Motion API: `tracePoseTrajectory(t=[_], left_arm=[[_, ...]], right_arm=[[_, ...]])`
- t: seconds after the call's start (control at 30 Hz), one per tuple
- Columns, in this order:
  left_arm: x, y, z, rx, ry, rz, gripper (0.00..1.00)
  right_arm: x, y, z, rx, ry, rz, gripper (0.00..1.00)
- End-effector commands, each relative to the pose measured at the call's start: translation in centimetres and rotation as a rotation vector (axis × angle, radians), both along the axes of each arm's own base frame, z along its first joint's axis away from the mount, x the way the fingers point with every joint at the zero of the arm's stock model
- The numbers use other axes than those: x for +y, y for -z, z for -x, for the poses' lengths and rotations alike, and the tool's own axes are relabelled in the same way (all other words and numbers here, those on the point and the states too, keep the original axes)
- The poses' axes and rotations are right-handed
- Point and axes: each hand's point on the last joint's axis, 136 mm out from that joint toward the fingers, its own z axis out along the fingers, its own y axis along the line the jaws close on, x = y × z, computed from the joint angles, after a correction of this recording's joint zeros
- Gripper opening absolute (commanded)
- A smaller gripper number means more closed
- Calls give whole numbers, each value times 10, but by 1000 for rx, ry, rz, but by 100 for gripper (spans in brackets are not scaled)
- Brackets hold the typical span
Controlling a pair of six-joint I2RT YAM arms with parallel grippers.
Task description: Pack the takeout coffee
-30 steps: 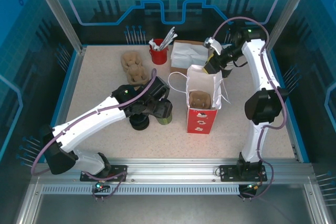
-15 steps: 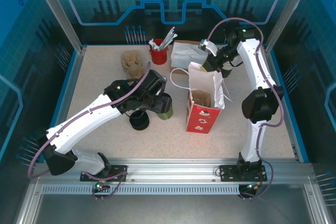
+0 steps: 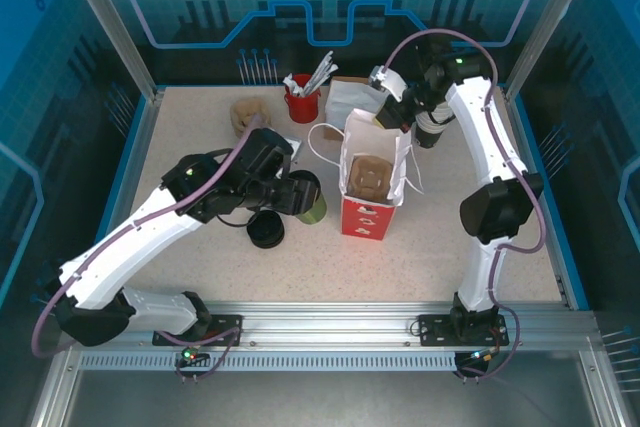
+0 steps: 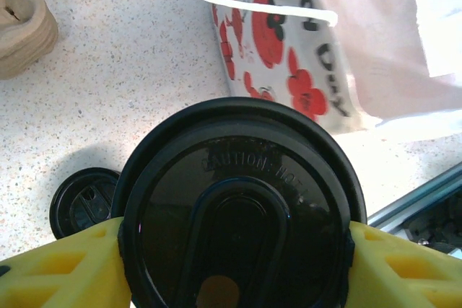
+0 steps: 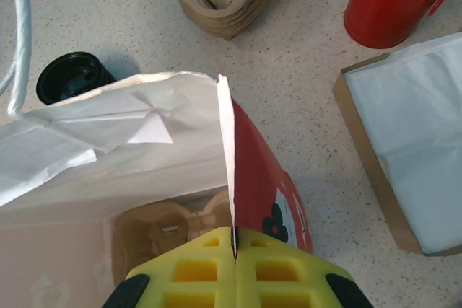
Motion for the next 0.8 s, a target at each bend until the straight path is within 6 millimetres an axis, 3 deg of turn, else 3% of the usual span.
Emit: tracePoseTrajectory(t=[0.0, 0.4, 0.77], left_arm=[[11, -25, 13, -27, 32, 28, 63], [12, -66, 24, -85, 89, 100, 64], [3, -90, 14, -157, 110, 131, 64]], right_arm=[[2, -11, 2, 31, 105, -22, 0], [15, -7, 28, 138, 232, -55, 0], [38, -2, 40, 129, 267, -4, 0]])
